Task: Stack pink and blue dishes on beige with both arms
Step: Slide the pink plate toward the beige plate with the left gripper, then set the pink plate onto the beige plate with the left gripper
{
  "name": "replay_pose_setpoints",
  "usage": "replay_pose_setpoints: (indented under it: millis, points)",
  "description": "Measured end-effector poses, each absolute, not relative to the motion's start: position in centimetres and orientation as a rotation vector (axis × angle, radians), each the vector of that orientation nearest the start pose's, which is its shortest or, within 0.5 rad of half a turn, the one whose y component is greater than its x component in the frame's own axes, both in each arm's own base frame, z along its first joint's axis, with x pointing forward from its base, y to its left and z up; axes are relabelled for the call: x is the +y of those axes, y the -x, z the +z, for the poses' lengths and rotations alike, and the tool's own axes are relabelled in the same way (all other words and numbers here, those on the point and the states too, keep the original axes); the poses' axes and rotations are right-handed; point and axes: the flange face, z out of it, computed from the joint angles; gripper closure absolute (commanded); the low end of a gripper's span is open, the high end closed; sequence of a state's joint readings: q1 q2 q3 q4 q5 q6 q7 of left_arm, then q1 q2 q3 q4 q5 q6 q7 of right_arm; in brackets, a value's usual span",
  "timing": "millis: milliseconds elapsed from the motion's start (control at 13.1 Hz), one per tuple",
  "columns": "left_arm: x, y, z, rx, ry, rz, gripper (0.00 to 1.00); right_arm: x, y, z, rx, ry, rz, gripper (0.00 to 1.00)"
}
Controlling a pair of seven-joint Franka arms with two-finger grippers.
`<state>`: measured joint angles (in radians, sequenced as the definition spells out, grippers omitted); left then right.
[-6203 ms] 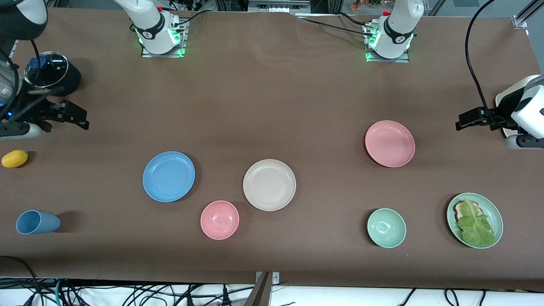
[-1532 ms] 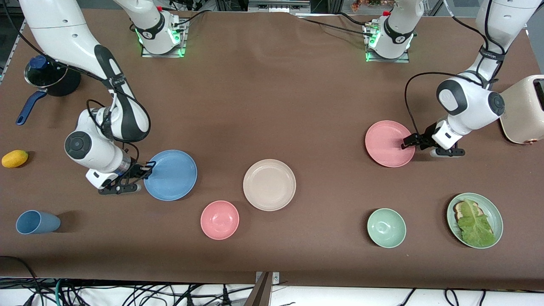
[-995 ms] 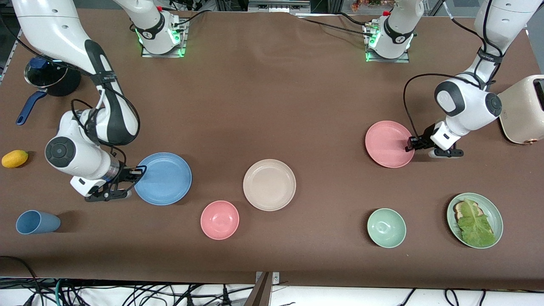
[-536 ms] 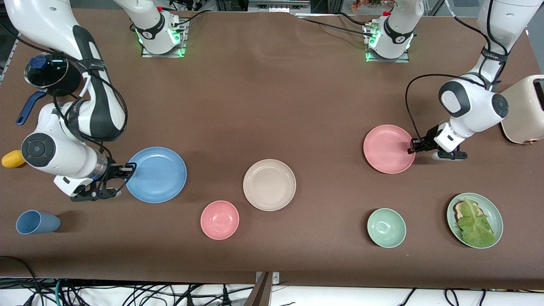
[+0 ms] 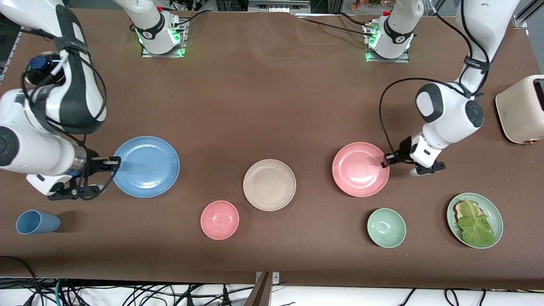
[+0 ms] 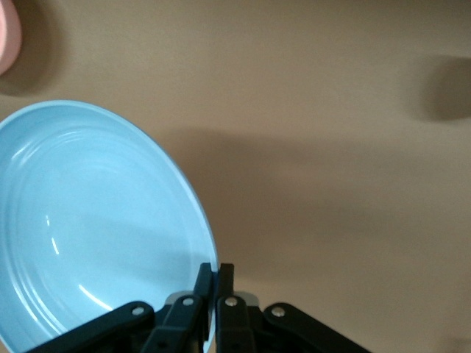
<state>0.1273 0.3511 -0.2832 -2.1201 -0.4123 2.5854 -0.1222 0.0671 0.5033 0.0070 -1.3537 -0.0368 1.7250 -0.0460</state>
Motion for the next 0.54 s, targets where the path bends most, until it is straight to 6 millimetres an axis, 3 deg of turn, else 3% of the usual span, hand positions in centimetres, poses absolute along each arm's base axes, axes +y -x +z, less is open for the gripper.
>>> replay_pose_setpoints:
  millis: [230, 536]
  points:
    - [-14.1, -60.0, 28.2, -0.755, 3.442, -0.087, 1.0, 3.6, -68.9, 43.3, -0.212, 3.162, 0.211, 1.0]
    - [-22.9, -61.7, 27.5, -0.947, 3.445, 0.002, 1.0, 2.0, -69.1, 42.5, -0.241, 3.155, 0.23, 1.0]
